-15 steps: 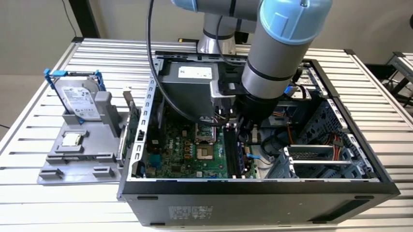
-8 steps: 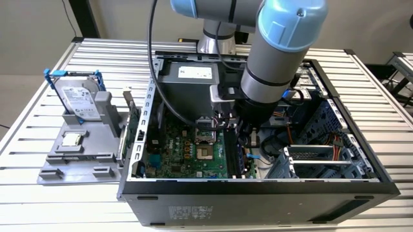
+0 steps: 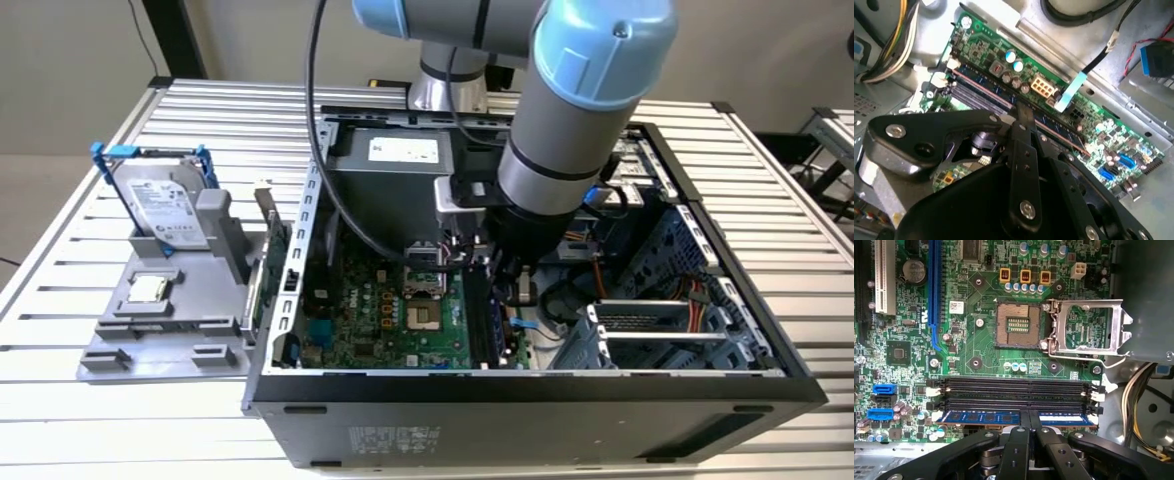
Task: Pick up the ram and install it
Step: 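Press down the ram until it locks into place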
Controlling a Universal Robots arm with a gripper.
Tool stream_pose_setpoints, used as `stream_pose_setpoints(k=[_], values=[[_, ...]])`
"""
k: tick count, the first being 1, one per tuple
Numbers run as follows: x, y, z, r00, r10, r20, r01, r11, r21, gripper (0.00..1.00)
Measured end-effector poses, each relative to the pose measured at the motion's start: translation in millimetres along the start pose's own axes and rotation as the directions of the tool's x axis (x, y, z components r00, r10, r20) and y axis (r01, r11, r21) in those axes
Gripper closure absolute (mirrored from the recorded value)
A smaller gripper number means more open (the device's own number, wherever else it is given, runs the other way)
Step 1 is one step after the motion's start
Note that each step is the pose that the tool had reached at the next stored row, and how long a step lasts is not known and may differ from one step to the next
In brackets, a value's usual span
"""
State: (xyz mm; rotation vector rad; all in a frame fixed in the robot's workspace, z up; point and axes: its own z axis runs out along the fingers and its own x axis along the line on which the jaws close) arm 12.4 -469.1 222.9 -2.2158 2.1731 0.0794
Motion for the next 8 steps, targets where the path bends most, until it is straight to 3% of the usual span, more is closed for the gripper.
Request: stream_pose_setpoints(k=[2,8], values=[[0.0,0.2,-8.0,1.0,0.0,-0.0035,0.0,1.0,-0.0009,1.0],[-1.4,0.4,-30.9,1.0,0.0,-0.0068,0.0,1.0,-0.0009,1.0]])
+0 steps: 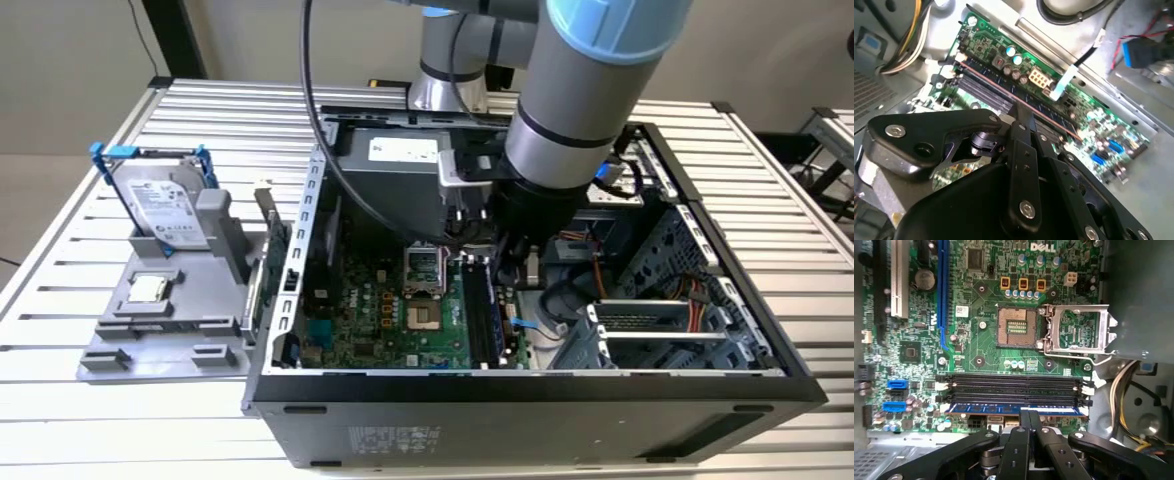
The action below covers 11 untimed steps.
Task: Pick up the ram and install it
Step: 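Press down the ram until it locks into place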
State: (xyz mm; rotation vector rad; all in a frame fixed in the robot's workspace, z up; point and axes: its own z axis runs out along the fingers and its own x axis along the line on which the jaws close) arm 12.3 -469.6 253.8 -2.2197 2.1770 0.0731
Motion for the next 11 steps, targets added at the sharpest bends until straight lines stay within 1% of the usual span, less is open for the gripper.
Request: stream_pose_setpoints(k=[7,8,11], values=[[-1.7,0.4,-30.3,1.0,0.0,-0.0006,0.0,1.0,0.0,1.0],[-1.9,0.4,-33.9,1.0,0.0,-0.0005,0.0,1.0,0.0,1.0],[-1.9,0.4,-34.3,1.0,0.0,0.0009,0.0,1.0,0.0001,1.0]])
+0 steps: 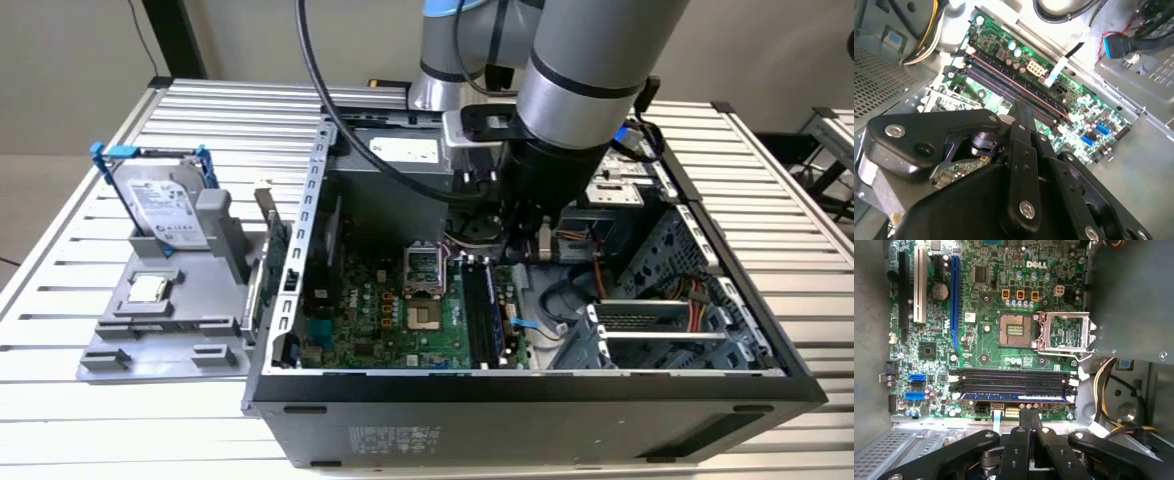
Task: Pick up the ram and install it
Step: 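Press down the ram until it locks into place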
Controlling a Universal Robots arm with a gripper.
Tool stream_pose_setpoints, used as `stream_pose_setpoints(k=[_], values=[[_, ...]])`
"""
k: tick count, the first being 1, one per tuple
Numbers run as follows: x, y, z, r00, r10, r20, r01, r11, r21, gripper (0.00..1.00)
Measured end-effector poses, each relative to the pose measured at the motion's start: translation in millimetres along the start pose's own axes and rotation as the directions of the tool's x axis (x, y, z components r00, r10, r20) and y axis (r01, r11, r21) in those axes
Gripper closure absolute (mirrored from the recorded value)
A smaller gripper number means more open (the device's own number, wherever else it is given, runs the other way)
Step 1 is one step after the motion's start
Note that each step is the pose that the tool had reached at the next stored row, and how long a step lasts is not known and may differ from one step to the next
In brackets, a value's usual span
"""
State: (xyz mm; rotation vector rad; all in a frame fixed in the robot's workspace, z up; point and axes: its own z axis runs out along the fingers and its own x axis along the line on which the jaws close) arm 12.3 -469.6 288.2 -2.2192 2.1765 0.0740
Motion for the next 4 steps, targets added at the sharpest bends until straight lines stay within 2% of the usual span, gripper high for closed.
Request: stream_pose_setpoints(k=[4], values=[[0.0,0.0,-0.1,1.0,0.0,0.0009,0.0,1.0,0.0,1.0]])
